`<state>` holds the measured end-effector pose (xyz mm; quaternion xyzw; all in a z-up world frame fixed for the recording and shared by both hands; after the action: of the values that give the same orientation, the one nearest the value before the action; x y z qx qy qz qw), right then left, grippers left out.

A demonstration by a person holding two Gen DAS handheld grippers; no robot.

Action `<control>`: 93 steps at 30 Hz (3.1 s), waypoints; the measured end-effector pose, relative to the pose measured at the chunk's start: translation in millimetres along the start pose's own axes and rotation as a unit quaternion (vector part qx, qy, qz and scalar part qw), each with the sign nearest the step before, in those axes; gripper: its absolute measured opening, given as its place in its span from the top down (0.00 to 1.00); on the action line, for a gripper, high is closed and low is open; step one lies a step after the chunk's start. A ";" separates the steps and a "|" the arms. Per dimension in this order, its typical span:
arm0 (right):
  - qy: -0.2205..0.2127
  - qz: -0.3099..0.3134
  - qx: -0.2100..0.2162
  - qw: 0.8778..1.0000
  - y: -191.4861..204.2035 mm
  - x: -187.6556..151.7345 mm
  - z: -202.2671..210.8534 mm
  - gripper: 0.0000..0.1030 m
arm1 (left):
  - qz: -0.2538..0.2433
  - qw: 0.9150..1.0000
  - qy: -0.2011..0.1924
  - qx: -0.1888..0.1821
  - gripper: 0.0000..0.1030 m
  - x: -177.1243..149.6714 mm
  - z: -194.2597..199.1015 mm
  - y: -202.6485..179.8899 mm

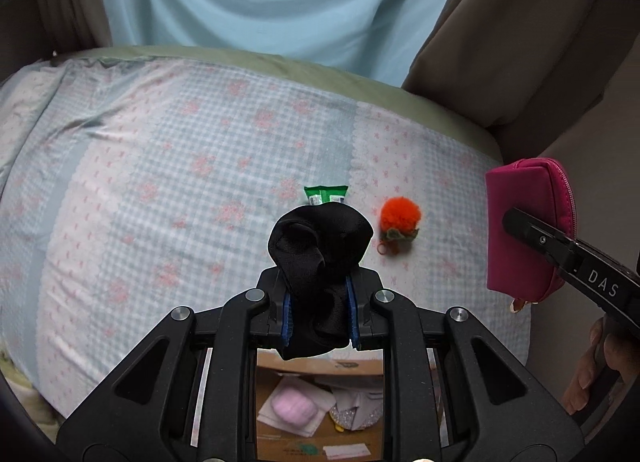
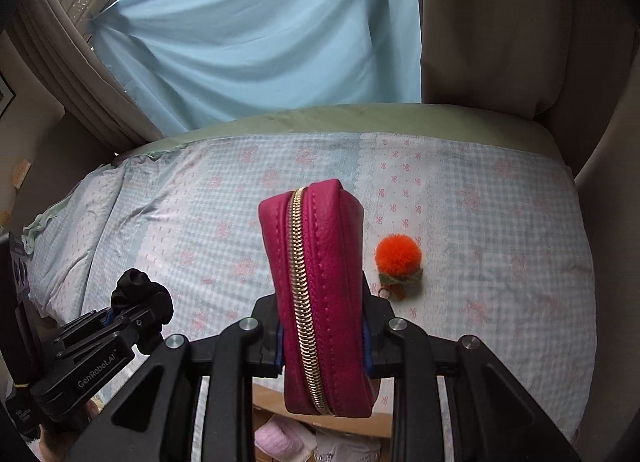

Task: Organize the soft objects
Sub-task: 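Carry the black scrunchie and pink pouch into the box and release, then lift both tools out of the box toward the wipes and pompom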

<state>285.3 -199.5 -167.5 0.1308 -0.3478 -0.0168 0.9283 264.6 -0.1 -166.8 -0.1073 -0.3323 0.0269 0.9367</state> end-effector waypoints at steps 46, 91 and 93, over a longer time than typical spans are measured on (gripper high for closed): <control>0.152 -0.096 -0.091 0.980 8.2 -254.2 18.4 0.76 | -0.146 0.971 0.187 -0.036 0.83 -230.3 -6.1 12.2; 0.160 -0.110 -0.072 0.978 -25.7 -257.9 -13.2 0.00 | -0.162 0.968 0.192 -0.002 0.00 -255.3 -13.9 20.2; 0.154 -0.101 -0.072 0.980 -21.1 -255.8 -6.1 0.00 | -0.162 0.969 0.185 0.000 0.00 -251.7 -6.9 19.2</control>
<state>96.8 -187.1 -341.3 0.0994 -0.1840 -0.1154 0.9711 73.6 -13.3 -331.5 -0.0556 -0.1658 -0.1454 0.9738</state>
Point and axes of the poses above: each gripper's, at about its wrist camera, not at the fingertips, and z roughly against the way its jaws point, y to its left, x to its top, the point moved 1 cm from there along -z, roughly the way its jaws point, and after that the axes turned 11 degrees about -y, right-handed, at the moved point
